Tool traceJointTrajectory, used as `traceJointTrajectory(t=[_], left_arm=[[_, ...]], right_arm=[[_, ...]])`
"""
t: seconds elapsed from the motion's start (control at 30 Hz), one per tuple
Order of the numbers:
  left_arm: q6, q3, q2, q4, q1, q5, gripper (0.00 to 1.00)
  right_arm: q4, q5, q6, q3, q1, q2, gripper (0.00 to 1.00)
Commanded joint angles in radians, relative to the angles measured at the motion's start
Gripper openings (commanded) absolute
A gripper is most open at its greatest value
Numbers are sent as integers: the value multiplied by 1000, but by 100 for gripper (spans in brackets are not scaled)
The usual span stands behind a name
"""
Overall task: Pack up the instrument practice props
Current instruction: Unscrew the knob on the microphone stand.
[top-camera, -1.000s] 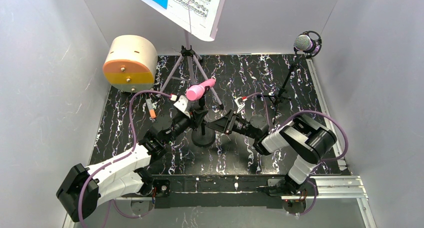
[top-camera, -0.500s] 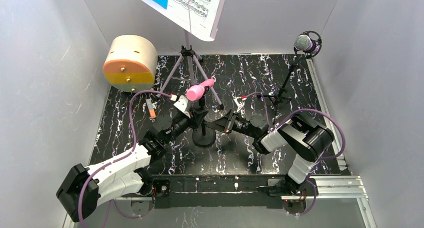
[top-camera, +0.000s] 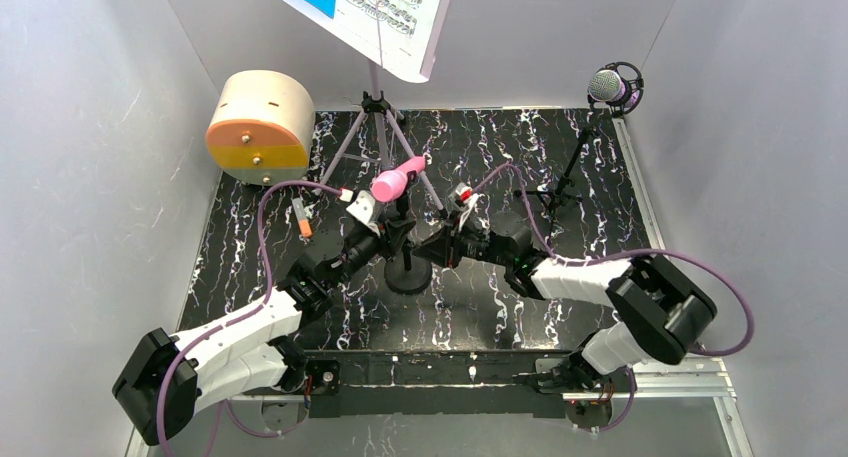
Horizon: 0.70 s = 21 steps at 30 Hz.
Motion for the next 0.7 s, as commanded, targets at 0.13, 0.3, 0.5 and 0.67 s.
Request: traceJointTrajectory(t=[0.13,0.3,0.5,0.67], left_arm=[[-83,-12,23,-101,-20,111,0],[-87,-11,25,-100,-20,118,0],[-94,-12,21,-100,-20,120,0],[-97,-12,24,-100,-19,111,0]], right_arm=[[-306,277,-903,57,165,-87,1],[-269,468,-1255,36,290,-40,1],[-171,740,-1659,14,413,40,1],[-2,907,-1992,-7,483,125,1]])
